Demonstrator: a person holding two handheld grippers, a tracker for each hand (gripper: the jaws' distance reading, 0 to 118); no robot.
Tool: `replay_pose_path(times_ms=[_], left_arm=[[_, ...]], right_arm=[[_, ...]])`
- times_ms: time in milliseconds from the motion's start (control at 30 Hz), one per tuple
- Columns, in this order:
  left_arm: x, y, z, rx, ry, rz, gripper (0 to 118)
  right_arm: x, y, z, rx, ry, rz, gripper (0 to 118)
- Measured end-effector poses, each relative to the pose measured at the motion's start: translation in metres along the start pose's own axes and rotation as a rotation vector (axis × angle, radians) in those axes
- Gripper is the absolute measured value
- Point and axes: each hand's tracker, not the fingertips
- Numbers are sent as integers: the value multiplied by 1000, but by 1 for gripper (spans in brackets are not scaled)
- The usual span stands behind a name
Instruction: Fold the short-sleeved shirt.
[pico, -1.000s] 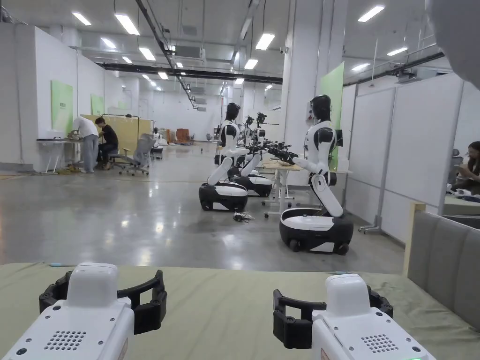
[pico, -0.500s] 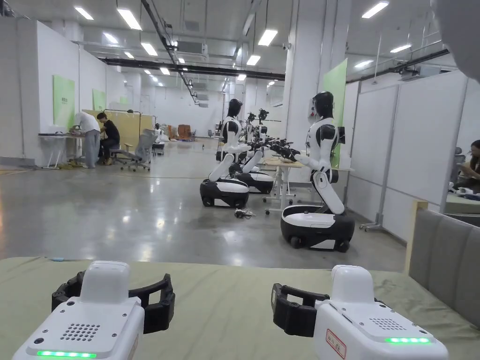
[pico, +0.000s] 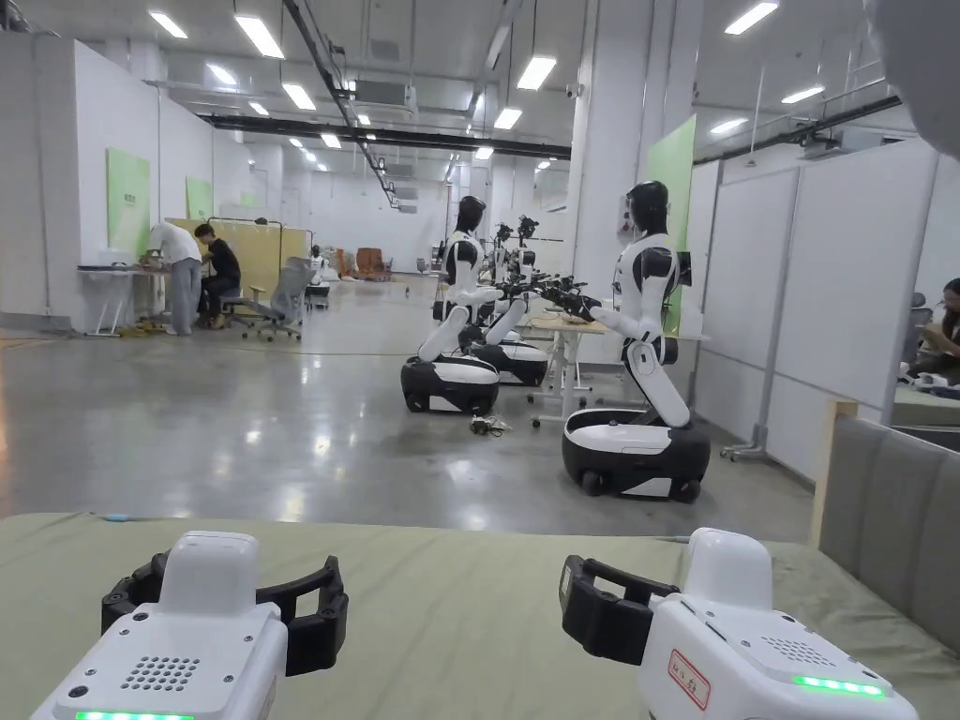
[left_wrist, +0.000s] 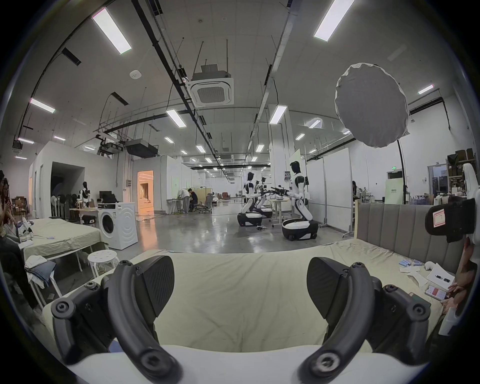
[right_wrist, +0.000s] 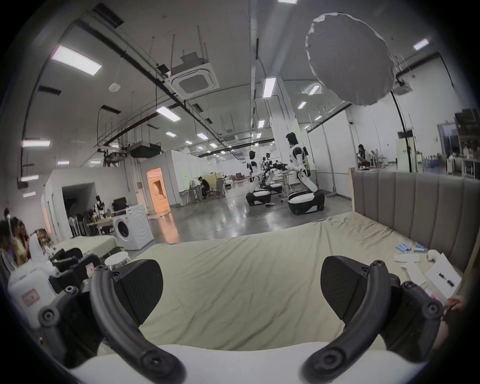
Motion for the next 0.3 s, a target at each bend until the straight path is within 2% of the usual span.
replay_pose_path(times_ms=[67, 133, 233, 300], left_arm=[[0, 0, 0, 1, 0, 5, 103], [0, 0, 0, 2, -3, 3, 103], [0, 0, -1, 5, 1, 2, 103], [0, 0, -1, 3, 0, 11, 103]], right_arm=[[7, 0, -7, 6, 24, -9, 118], [3, -1, -4, 20, 35, 20, 118], [-5, 2, 4, 24, 21, 31, 118], [-7, 5, 4, 11, -39, 14, 118]])
